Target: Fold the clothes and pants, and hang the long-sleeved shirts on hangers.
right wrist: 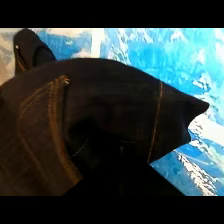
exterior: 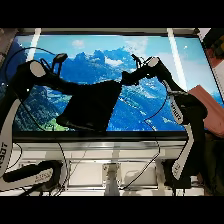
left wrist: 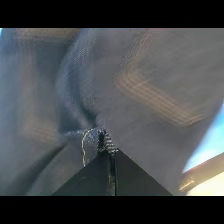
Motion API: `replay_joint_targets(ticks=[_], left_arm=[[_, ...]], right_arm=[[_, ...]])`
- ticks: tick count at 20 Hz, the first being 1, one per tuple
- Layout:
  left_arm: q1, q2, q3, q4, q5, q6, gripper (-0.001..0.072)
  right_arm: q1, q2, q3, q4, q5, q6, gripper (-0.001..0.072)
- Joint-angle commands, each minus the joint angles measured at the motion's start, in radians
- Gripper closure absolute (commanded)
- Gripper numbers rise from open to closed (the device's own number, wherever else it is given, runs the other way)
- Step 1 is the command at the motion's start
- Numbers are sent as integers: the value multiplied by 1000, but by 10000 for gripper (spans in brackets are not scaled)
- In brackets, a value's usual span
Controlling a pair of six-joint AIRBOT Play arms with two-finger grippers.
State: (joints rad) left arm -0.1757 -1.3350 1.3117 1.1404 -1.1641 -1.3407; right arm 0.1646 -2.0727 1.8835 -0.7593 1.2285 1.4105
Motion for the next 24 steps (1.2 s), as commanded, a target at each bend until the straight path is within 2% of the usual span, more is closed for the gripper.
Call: replay_joint_targets(ticks=[1,5,8,15,20,23,24], left_arm=[[-51,1,62,-389,204,125,695],[-149,1,144,-894,407,415,695],[-221,0,250,-1111,452,597,696],[-291,0,519,-1127,495,612,695],[-324,0,541,-1118,491,612,695],[-316,0,541,-1026,529,595,696],[-292,-3,540,-938,552,529,695]], right_arm=[[-62,2,71,-4,45,68,676],[-179,24,178,-5,65,163,677],[-254,69,177,-17,58,190,677],[-367,152,176,-134,57,287,678],[-396,183,177,-163,51,310,677],[-400,193,177,-163,52,315,677],[-401,196,177,-162,55,316,677]])
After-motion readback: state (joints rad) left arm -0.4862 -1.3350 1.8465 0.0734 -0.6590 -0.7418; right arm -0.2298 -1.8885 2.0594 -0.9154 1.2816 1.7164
